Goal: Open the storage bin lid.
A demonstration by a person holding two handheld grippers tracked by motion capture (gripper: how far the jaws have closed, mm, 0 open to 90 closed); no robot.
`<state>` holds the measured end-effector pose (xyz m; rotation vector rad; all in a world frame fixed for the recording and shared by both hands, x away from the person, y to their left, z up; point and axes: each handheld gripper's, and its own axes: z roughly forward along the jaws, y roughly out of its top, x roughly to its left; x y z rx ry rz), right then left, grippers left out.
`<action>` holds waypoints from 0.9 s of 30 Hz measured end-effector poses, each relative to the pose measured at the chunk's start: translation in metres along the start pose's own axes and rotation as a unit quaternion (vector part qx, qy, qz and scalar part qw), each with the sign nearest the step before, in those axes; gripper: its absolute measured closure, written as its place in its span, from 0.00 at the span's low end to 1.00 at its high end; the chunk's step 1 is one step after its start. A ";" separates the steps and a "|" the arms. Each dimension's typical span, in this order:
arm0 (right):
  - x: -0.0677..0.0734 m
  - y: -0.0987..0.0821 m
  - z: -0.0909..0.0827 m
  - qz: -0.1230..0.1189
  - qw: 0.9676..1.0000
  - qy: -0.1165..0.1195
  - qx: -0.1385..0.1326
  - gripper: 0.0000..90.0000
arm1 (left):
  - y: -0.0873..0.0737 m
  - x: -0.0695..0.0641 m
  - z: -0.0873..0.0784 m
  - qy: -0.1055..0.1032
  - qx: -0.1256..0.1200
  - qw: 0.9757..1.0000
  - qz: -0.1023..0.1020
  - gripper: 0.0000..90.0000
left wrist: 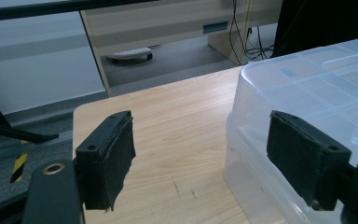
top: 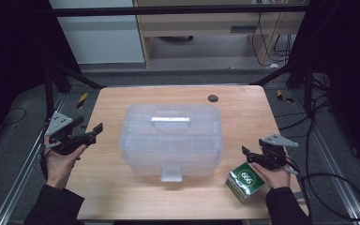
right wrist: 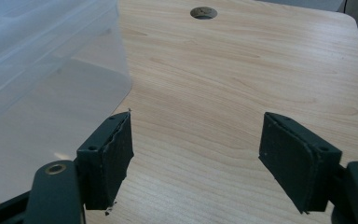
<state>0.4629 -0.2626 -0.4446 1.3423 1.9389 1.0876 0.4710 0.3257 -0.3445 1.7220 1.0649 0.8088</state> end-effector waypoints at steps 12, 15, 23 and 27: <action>0.000 0.000 -0.001 -0.009 1.000 -0.003 -0.004 0.33 | 0.024 -0.008 0.000 -0.024 0.010 0.999 0.040 0.26; 0.000 -0.001 -0.001 -0.013 1.000 -0.005 -0.004 0.34 | 0.033 -0.013 0.002 -0.033 0.017 0.997 0.060 0.27; 0.001 0.000 -0.001 -0.016 1.000 -0.005 -0.002 0.34 | 0.051 -0.026 0.006 -0.064 0.025 0.992 0.105 0.32; 0.001 0.000 0.000 -0.020 1.000 -0.002 -0.002 0.34 | 0.057 -0.035 0.010 -0.077 0.036 0.988 0.131 0.34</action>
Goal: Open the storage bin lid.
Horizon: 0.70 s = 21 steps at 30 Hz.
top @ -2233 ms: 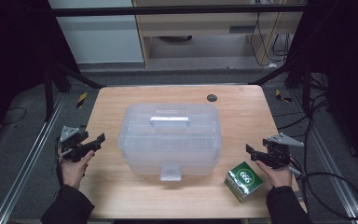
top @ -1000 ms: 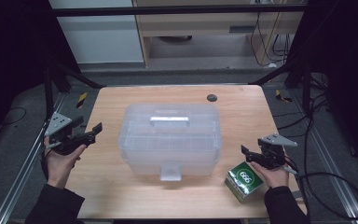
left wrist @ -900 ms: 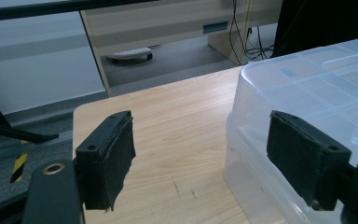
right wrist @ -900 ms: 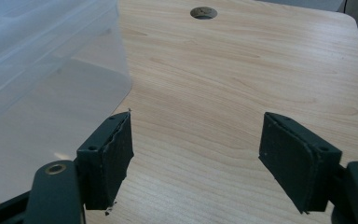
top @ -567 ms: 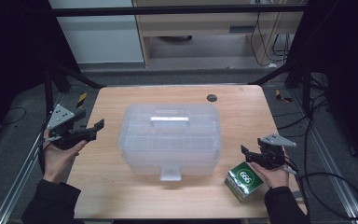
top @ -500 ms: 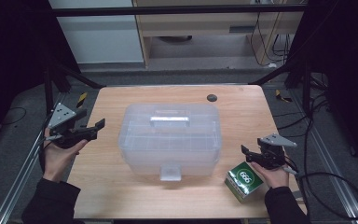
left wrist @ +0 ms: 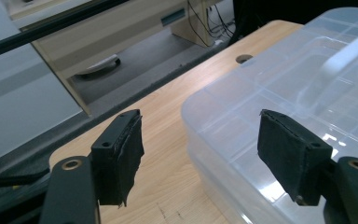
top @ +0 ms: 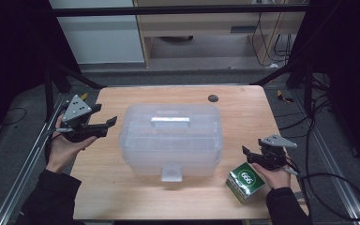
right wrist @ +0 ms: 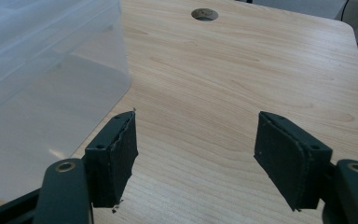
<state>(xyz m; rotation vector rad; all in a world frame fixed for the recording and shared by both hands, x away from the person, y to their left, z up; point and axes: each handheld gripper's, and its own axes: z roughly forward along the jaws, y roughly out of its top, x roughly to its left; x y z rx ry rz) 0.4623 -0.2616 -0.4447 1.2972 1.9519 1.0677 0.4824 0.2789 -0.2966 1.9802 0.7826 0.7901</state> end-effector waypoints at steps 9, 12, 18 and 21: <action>0.002 0.000 0.002 -0.010 1.000 0.003 0.004 0.34 | 0.017 -0.010 0.006 -0.006 0.021 0.999 0.044 0.36; 0.002 -0.001 0.003 -0.011 1.000 0.005 0.008 0.33 | 0.023 -0.014 0.008 -0.006 0.024 0.998 0.055 0.36; 0.001 -0.001 0.003 -0.011 1.000 0.005 0.007 0.33 | 0.034 -0.021 0.012 -0.015 0.031 0.996 0.079 0.36; 0.001 -0.001 0.003 -0.011 1.000 0.007 0.009 0.34 | 0.038 -0.026 0.016 -0.021 0.032 0.995 0.090 0.36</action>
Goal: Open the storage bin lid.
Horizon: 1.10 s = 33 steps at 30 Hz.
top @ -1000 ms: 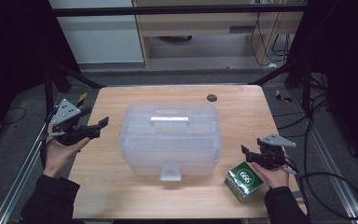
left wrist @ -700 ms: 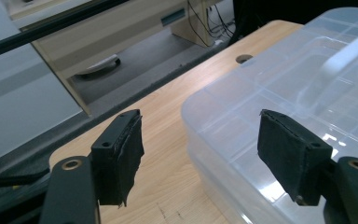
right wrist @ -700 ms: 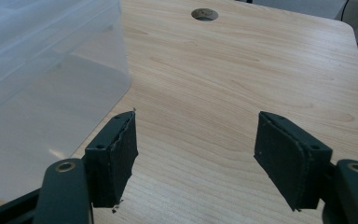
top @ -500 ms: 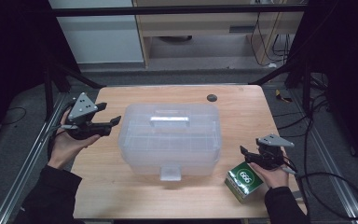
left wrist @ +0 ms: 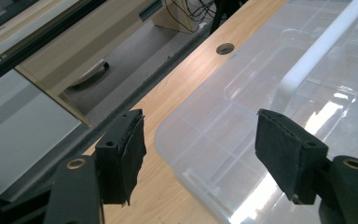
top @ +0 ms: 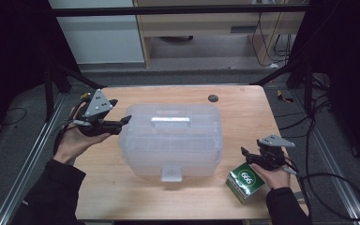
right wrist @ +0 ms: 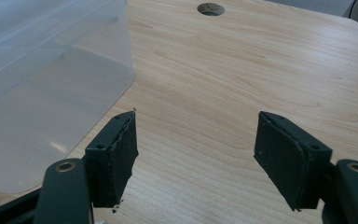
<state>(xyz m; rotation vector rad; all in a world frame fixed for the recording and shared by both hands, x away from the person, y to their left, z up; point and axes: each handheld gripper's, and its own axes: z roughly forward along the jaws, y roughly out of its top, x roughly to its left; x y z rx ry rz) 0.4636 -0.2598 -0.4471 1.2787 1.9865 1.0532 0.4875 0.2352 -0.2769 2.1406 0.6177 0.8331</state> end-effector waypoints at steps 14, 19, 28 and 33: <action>0.000 -0.001 0.001 -0.006 1.000 0.002 0.006 0.33 | 0.011 -0.019 0.015 -0.022 0.024 0.997 0.065 0.35; 0.000 -0.001 0.001 -0.008 1.000 0.002 0.006 0.33 | 0.014 -0.024 0.017 -0.025 0.029 0.996 0.079 0.37; 0.000 0.000 0.001 -0.010 1.000 0.003 0.006 0.34 | 0.019 -0.031 0.020 -0.028 0.045 0.993 0.106 0.39; 0.000 0.000 0.001 -0.010 1.000 0.005 0.004 0.34 | 0.020 -0.037 0.023 -0.033 0.049 0.992 0.114 0.39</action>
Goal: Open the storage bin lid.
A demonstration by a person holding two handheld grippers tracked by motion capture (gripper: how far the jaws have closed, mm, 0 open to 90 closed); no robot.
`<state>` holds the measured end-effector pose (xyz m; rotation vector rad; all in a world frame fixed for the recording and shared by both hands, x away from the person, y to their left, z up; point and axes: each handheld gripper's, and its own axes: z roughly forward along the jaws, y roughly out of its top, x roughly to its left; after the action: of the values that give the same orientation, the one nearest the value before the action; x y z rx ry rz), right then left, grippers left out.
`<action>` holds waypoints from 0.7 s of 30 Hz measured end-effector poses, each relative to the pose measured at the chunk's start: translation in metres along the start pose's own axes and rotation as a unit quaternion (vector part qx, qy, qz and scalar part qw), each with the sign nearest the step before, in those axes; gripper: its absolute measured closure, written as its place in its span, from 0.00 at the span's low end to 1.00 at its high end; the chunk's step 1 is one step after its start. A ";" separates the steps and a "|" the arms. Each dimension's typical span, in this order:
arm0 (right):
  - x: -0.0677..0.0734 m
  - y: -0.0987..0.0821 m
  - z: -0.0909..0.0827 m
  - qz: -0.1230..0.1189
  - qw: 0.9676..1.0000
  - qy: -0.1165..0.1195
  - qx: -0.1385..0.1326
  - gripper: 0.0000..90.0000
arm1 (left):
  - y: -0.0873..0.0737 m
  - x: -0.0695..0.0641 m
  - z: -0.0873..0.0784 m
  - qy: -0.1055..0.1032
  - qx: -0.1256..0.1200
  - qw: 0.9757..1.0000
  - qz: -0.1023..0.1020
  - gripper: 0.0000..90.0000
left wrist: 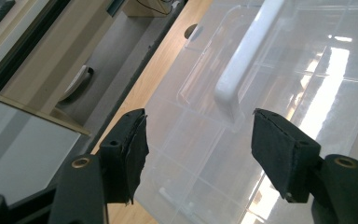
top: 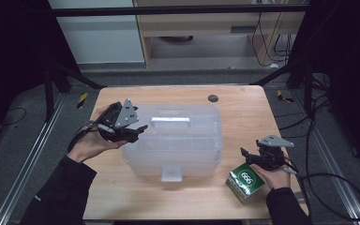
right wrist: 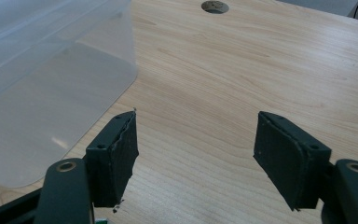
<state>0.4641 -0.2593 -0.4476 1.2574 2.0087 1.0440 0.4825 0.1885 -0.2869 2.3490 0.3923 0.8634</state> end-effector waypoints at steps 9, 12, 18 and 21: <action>0.001 0.000 0.001 -0.003 1.000 0.002 0.004 0.34 | 0.006 -0.007 0.005 0.003 0.011 1.000 0.028 0.41; 0.001 0.000 0.001 -0.003 1.000 0.002 0.004 0.34 | 0.009 -0.009 0.007 0.002 0.022 0.999 0.044 0.41; 0.001 0.000 0.001 -0.003 1.000 0.004 0.005 0.35 | 0.013 -0.011 0.011 0.004 0.023 0.998 0.050 0.42; 0.001 0.000 0.001 -0.003 1.000 0.004 0.005 0.35 | 0.015 -0.012 0.014 0.004 0.033 0.997 0.064 0.42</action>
<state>0.4646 -0.2579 -0.4481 1.2537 2.0258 1.0382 0.4841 0.1647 -0.2919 2.4536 0.2811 0.9322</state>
